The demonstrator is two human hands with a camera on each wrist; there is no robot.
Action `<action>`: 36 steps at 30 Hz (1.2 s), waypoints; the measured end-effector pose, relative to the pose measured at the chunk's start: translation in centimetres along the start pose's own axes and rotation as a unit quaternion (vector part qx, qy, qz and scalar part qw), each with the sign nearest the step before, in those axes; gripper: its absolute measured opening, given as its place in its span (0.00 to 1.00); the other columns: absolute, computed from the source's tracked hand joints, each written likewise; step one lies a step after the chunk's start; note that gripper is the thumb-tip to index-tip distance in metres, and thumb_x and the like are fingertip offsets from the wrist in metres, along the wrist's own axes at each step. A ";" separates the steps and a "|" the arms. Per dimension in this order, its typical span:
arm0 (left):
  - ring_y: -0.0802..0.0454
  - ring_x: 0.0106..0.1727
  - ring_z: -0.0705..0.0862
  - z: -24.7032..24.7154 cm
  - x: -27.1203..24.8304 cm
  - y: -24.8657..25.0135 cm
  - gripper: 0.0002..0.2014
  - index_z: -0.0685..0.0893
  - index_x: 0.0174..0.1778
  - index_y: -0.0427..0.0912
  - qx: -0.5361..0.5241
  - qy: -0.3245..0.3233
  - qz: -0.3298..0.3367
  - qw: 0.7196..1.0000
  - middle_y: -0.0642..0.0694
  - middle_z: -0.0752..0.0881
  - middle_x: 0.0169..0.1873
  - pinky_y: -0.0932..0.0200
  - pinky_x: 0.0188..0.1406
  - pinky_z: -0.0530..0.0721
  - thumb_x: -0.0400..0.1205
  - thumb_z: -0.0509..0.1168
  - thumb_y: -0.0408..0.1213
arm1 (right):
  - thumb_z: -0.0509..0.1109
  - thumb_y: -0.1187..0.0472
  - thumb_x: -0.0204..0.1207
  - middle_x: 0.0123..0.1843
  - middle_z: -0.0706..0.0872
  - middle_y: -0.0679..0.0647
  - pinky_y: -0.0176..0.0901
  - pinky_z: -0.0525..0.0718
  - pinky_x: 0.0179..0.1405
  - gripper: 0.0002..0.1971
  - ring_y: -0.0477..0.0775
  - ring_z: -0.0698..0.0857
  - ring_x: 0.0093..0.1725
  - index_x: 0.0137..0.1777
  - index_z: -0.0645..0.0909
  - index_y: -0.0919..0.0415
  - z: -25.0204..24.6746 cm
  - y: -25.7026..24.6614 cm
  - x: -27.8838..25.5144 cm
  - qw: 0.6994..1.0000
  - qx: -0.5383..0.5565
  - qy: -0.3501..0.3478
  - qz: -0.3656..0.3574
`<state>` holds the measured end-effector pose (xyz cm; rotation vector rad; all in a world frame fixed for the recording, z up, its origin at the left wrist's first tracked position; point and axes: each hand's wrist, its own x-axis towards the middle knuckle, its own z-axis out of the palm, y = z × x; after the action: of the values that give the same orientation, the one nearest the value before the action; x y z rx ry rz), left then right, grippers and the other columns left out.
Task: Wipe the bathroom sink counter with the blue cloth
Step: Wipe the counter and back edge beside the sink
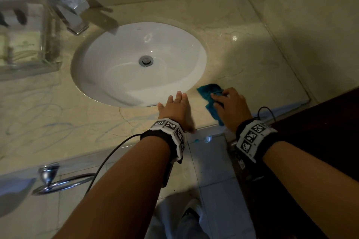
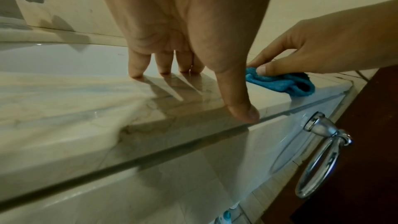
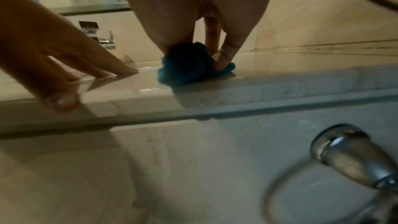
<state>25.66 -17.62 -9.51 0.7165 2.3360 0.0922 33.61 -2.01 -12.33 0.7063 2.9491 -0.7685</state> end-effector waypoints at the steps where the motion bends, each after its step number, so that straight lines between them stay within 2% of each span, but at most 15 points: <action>1: 0.42 0.84 0.45 0.1 0.1 0.0 0.61 0.39 0.83 0.43 -0.001 0.001 -0.001 1.000 0.47 0.40 0.84 0.34 0.80 0.49 0.68 0.77 0.54 | 0.66 0.54 0.78 0.67 0.72 0.58 0.52 0.72 0.67 0.18 0.68 0.71 0.63 0.68 0.78 0.53 0.1 -0.4 -0.3 1.000 -0.018 -0.015 0.006; 4: 0.42 0.84 0.45 0.1 0.1 0.1 0.61 0.39 0.83 0.43 -0.002 0.006 -0.004 1.000 0.46 0.41 0.84 0.33 0.80 0.49 0.68 0.77 0.54 | 0.65 0.55 0.79 0.69 0.71 0.55 0.48 0.69 0.65 0.19 0.65 0.69 0.64 0.70 0.75 0.51 0.7 -1.5 -1.4 0.996 -0.059 -0.057 -0.030; 7: 0.42 0.84 0.45 0.0 -0.2 0.1 0.60 0.40 0.84 0.43 0.000 0.006 0.003 1.000 0.46 0.41 0.84 0.34 0.80 0.49 0.69 0.76 0.54 | 0.66 0.60 0.78 0.60 0.78 0.58 0.50 0.75 0.62 0.16 0.67 0.75 0.58 0.65 0.81 0.53 0.3 -0.4 -0.2 0.996 -0.019 -0.045 -0.069; 9: 0.42 0.84 0.45 0.0 -0.2 0.0 0.60 0.40 0.84 0.42 -0.003 0.006 0.006 1.000 0.46 0.41 0.84 0.34 0.80 0.49 0.69 0.77 0.54 | 0.65 0.62 0.78 0.59 0.78 0.62 0.53 0.77 0.63 0.15 0.69 0.77 0.57 0.64 0.82 0.55 -0.4 1.3 1.7 0.999 -0.016 -0.018 -0.037; 11: 0.42 0.84 0.45 0.0 -0.2 -0.1 0.60 0.40 0.84 0.42 -0.008 0.008 0.007 1.000 0.46 0.42 0.84 0.34 0.80 0.49 0.68 0.77 0.53 | 0.62 0.63 0.80 0.64 0.77 0.64 0.52 0.75 0.65 0.16 0.70 0.76 0.61 0.66 0.80 0.56 -1.3 2.7 3.2 0.999 -0.040 0.004 0.025; 12: 0.42 0.84 0.45 0.0 -0.1 0.0 0.60 0.40 0.84 0.42 -0.008 0.010 0.007 1.000 0.46 0.42 0.84 0.34 0.80 0.49 0.68 0.77 0.53 | 0.61 0.63 0.80 0.66 0.76 0.65 0.49 0.73 0.64 0.17 0.70 0.76 0.62 0.68 0.79 0.56 -1.3 3.0 3.6 0.998 -0.044 0.011 0.049; 14: 0.42 0.84 0.46 0.0 -0.1 0.0 0.60 0.41 0.84 0.42 -0.007 0.013 0.007 1.000 0.46 0.42 0.84 0.33 0.80 0.49 0.68 0.78 0.53 | 0.60 0.64 0.81 0.69 0.73 0.65 0.39 0.65 0.56 0.18 0.67 0.75 0.64 0.70 0.77 0.56 -0.6 2.1 3.2 0.997 -0.052 0.006 0.059; 15: 0.42 0.84 0.46 0.0 -0.1 0.0 0.60 0.41 0.84 0.42 -0.006 0.014 0.008 1.000 0.46 0.43 0.84 0.33 0.80 0.49 0.68 0.78 0.53 | 0.60 0.64 0.81 0.69 0.73 0.63 0.38 0.62 0.51 0.18 0.65 0.75 0.64 0.70 0.76 0.55 0.0 1.1 2.5 0.997 -0.062 -0.002 0.045; 16: 0.42 0.84 0.46 0.0 -0.1 0.0 0.60 0.41 0.84 0.42 -0.005 0.016 0.008 1.000 0.46 0.43 0.84 0.33 0.80 0.49 0.68 0.78 0.53 | 0.60 0.64 0.80 0.69 0.74 0.61 0.40 0.61 0.52 0.19 0.64 0.75 0.63 0.69 0.76 0.53 0.8 -0.1 1.5 0.997 -0.077 -0.009 0.011; 19: 0.43 0.84 0.46 0.1 0.0 0.1 0.60 0.40 0.84 0.44 0.002 0.018 0.002 1.000 0.47 0.42 0.84 0.34 0.80 0.50 0.68 0.77 0.54 | 0.60 0.63 0.80 0.66 0.76 0.59 0.47 0.70 0.59 0.19 0.65 0.75 0.62 0.70 0.76 0.50 2.2 -3.3 -1.8 0.994 -0.063 -0.042 -0.075; 23: 0.43 0.84 0.46 0.2 0.1 -0.2 0.61 0.40 0.84 0.44 0.003 0.014 0.006 1.000 0.47 0.42 0.84 0.34 0.80 0.50 0.67 0.77 0.55 | 0.63 0.63 0.78 0.61 0.80 0.59 0.51 0.74 0.61 0.18 0.66 0.79 0.58 0.67 0.80 0.54 1.5 -2.3 -0.8 0.987 -0.074 -0.049 -0.133; 27: 0.43 0.84 0.46 0.5 0.0 -0.5 0.60 0.42 0.84 0.42 0.002 0.028 0.014 1.000 0.46 0.43 0.84 0.34 0.80 0.49 0.67 0.78 0.54 | 0.64 0.66 0.78 0.61 0.80 0.64 0.56 0.78 0.63 0.16 0.71 0.79 0.57 0.64 0.82 0.57 -0.2 1.4 1.1 0.999 -0.014 0.025 -0.015; 30: 0.43 0.84 0.45 1.0 0.2 -0.7 0.60 0.42 0.83 0.42 0.011 0.038 0.019 0.999 0.46 0.43 0.84 0.34 0.80 0.49 0.68 0.77 0.55 | 0.61 0.66 0.80 0.63 0.78 0.63 0.50 0.75 0.62 0.17 0.71 0.76 0.59 0.67 0.79 0.57 0.1 2.0 0.2 0.998 -0.034 0.034 0.034; 32: 0.44 0.84 0.45 1.2 0.4 -0.9 0.59 0.41 0.83 0.42 0.016 0.039 0.021 0.999 0.46 0.42 0.84 0.35 0.79 0.48 0.68 0.76 0.56 | 0.60 0.66 0.80 0.65 0.77 0.61 0.47 0.69 0.59 0.18 0.69 0.75 0.59 0.68 0.78 0.55 1.0 0.2 -0.7 0.998 -0.044 0.032 0.030; 36: 0.45 0.84 0.42 1.9 0.2 -1.5 0.55 0.39 0.83 0.44 0.029 0.051 0.032 0.998 0.47 0.39 0.84 0.37 0.80 0.46 0.73 0.70 0.60 | 0.62 0.62 0.79 0.64 0.77 0.56 0.48 0.70 0.61 0.18 0.65 0.76 0.59 0.67 0.78 0.50 3.9 -3.7 -2.9 0.996 -0.071 0.007 -0.047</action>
<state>26.06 -19.04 -11.48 0.8320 2.4224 0.0925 34.25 -7.88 -13.68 0.5703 3.0299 -0.5517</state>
